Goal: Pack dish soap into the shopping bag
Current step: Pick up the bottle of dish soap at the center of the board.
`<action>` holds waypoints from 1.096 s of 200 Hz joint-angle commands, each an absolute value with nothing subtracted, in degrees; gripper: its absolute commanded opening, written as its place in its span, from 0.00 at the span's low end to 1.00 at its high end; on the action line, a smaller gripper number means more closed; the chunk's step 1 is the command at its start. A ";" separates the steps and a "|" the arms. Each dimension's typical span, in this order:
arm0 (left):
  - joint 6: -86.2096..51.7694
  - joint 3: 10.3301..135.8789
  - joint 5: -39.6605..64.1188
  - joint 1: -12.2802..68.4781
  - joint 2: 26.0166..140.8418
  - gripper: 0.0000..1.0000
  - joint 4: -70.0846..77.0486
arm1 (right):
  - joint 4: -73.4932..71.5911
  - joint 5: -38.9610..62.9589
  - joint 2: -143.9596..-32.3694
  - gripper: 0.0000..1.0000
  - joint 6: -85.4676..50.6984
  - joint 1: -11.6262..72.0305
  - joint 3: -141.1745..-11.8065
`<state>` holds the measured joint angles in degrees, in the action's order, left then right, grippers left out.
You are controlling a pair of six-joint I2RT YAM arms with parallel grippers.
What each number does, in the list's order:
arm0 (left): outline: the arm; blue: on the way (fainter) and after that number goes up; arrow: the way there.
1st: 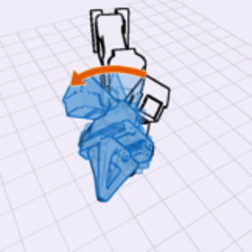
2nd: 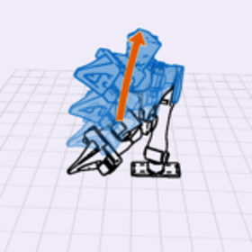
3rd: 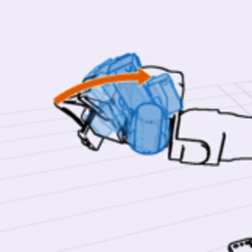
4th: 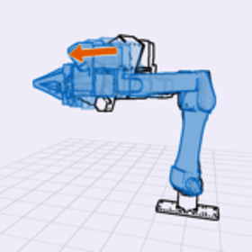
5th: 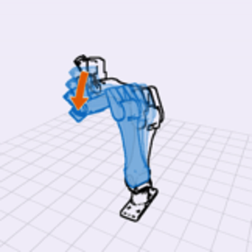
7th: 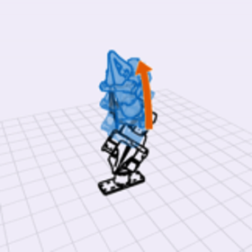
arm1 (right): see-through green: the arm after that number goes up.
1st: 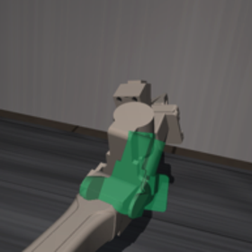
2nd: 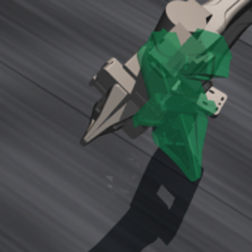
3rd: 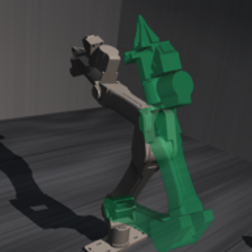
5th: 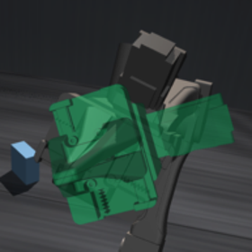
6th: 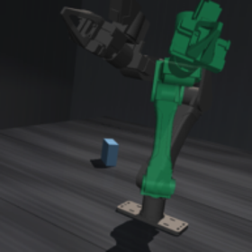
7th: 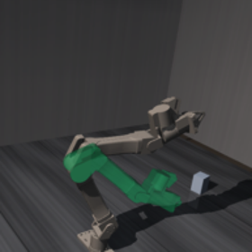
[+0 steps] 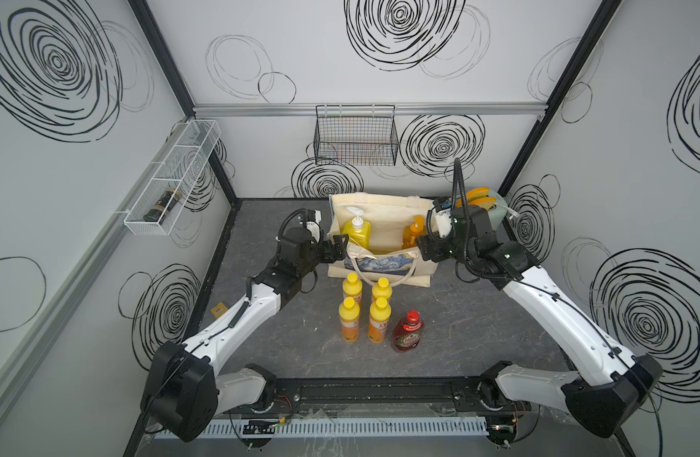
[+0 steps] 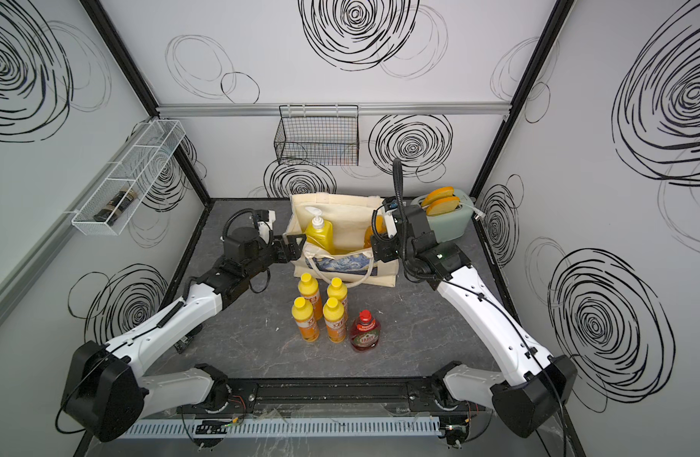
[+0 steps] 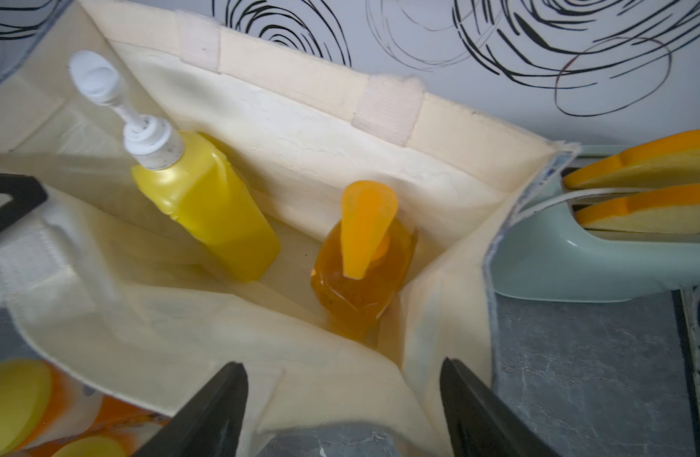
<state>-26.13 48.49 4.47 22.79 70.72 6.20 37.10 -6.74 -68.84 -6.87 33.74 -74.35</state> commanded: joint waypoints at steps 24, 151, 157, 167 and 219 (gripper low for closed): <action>-24.82 47.03 4.66 23.11 68.05 0.96 10.45 | 40.72 -4.81 -65.37 0.73 -8.58 46.86 -79.39; -22.85 45.18 5.52 22.17 66.40 0.96 11.59 | 46.20 -19.55 -76.99 0.65 -16.75 62.84 -81.24; -22.76 45.18 5.52 22.23 66.41 0.96 11.53 | 46.47 -19.46 -77.29 0.64 -16.90 62.76 -81.44; -22.68 45.09 5.45 22.18 66.37 0.96 11.59 | 46.99 -19.39 -77.69 0.63 -17.32 62.67 -81.53; -22.67 45.00 5.72 22.18 66.53 0.96 11.93 | 47.25 -17.31 -77.16 0.59 -18.74 61.44 -79.55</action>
